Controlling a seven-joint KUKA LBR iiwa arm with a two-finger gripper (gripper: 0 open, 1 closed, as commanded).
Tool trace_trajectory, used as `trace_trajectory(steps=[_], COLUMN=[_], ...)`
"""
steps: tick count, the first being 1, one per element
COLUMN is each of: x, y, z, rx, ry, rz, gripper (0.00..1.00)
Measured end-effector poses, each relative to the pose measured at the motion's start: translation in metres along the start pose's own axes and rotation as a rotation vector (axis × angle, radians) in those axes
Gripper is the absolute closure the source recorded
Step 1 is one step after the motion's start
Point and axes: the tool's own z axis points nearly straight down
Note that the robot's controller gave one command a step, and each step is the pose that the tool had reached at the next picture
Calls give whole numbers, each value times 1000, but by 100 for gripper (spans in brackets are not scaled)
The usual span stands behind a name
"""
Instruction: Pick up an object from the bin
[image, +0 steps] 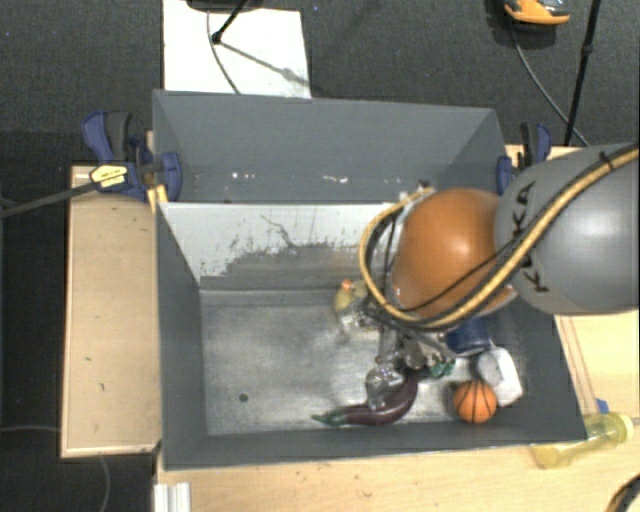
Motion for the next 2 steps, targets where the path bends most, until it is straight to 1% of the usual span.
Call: trace_trajectory(steps=[1, 2], x=[12, 27], y=[-9, -11], z=[42, 57], rx=[-2, -5], ry=[8, 10], rz=[-178, -320], gripper=[0, 100])
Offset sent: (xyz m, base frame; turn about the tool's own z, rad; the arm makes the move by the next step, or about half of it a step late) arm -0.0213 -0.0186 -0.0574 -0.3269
